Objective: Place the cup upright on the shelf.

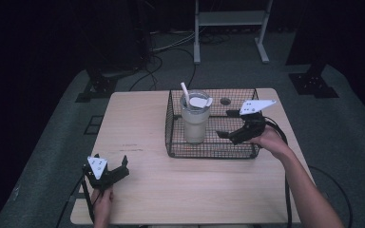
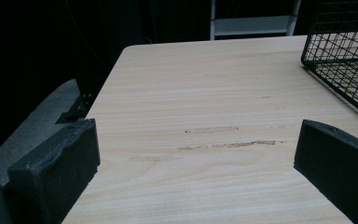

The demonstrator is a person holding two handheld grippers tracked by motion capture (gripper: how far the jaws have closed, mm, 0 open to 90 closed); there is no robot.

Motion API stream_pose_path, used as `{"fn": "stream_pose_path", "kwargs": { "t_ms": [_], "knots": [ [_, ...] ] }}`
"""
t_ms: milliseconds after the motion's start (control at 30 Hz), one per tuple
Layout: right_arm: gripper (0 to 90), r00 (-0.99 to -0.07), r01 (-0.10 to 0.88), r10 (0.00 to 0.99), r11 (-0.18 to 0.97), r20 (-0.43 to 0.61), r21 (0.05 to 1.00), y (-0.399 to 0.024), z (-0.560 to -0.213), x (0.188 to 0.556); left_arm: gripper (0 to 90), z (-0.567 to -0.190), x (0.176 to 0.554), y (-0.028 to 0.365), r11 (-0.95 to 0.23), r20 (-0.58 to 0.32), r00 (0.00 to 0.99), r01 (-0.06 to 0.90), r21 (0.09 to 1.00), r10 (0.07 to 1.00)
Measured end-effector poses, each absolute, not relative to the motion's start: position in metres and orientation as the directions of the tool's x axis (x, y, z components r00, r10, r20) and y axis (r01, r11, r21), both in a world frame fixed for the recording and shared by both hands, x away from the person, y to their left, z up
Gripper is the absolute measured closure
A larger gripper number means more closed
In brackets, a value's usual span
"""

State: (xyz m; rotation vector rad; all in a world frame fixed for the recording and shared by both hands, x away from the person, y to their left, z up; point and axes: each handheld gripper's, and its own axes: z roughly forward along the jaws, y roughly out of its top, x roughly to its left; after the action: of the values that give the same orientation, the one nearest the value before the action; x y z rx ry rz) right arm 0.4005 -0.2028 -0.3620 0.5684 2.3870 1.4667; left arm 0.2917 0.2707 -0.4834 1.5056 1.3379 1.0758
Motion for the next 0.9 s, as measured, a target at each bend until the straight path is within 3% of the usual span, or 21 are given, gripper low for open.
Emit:
{"fn": "stream_pose_path", "kwargs": {
  "t_ms": [900],
  "knots": [
    [7.4, -0.906, 0.153, 0.422, 0.401, -0.035, 0.903, -0.210, -0.381, 0.347, 0.0, -0.483, 0.291, 0.270, -0.096, 0.080, 0.067, 0.286, 0.953, 0.995]
  ]
}}
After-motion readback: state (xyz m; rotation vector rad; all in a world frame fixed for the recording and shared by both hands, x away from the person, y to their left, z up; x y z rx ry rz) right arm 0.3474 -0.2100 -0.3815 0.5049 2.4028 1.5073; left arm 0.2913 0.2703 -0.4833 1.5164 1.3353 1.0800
